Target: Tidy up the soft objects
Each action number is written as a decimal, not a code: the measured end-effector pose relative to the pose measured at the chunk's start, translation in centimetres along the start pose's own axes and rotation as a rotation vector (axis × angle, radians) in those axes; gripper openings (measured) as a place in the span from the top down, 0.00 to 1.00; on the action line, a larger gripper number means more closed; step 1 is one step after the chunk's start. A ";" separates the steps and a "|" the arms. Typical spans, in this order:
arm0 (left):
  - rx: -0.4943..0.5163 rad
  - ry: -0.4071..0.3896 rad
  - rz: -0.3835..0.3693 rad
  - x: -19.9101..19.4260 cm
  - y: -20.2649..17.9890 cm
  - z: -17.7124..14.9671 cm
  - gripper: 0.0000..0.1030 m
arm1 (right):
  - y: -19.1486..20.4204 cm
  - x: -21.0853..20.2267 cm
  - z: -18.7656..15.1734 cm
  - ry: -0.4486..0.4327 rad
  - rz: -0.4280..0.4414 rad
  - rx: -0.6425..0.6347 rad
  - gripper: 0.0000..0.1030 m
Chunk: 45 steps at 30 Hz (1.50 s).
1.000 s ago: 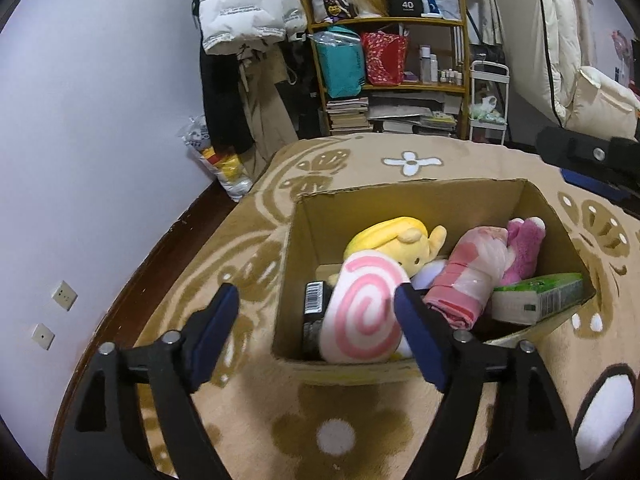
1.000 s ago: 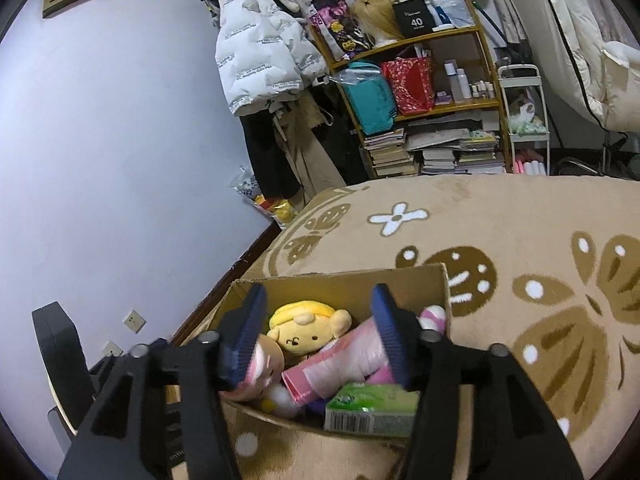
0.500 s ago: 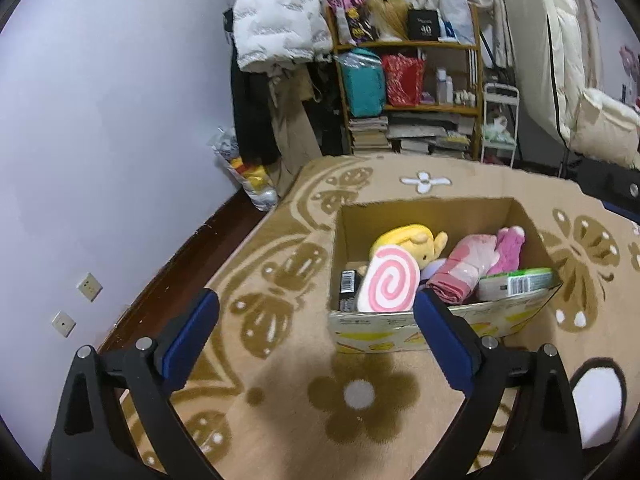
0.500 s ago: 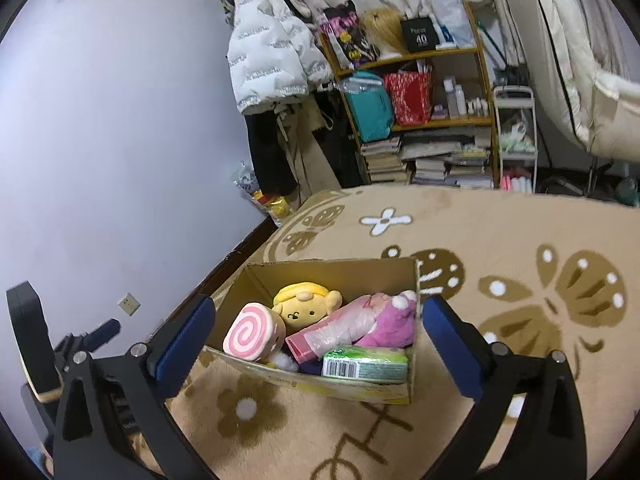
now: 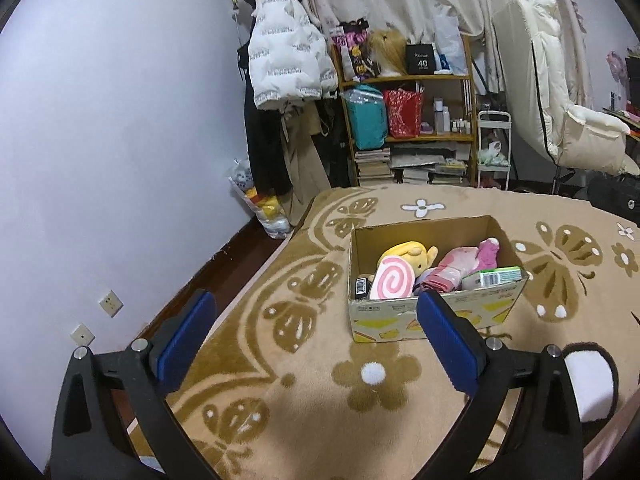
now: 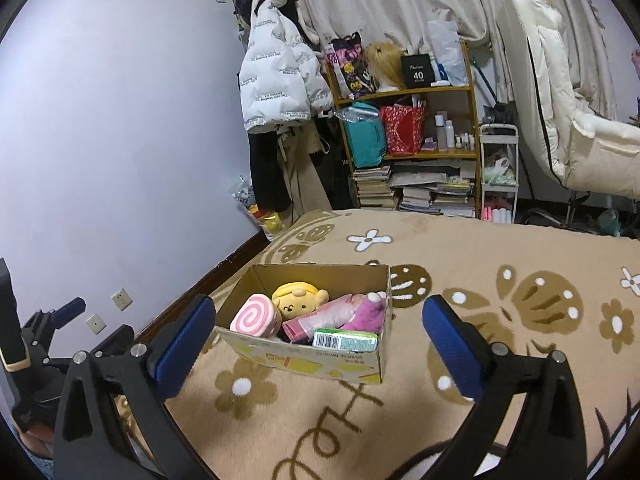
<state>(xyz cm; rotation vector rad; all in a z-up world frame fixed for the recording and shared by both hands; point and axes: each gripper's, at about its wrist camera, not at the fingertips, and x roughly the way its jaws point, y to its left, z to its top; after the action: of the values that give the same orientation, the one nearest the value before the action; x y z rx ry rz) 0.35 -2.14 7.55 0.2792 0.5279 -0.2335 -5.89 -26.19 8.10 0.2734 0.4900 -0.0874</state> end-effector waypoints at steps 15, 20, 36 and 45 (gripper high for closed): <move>-0.007 -0.023 -0.012 -2.6 0.3 -1.9 0.03 | 0.2 -0.6 -3.3 -0.011 -0.028 -0.027 0.00; -0.028 -0.008 -0.024 -1.7 0.7 -2.5 0.03 | -0.3 0.4 -4.2 0.016 -0.013 -0.022 0.00; -0.008 0.034 -0.028 1.6 0.1 -4.4 0.03 | -0.8 2.2 -5.4 0.050 -0.093 -0.044 0.00; 0.029 0.053 -0.019 2.4 -0.6 -5.1 0.03 | -1.4 2.5 -5.7 0.056 -0.111 -0.034 0.00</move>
<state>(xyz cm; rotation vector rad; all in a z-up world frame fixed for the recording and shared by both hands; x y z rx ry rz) -0.17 -1.38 1.99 0.3092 0.5802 -0.2531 -6.43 -25.96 1.75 0.2157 0.5615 -0.1801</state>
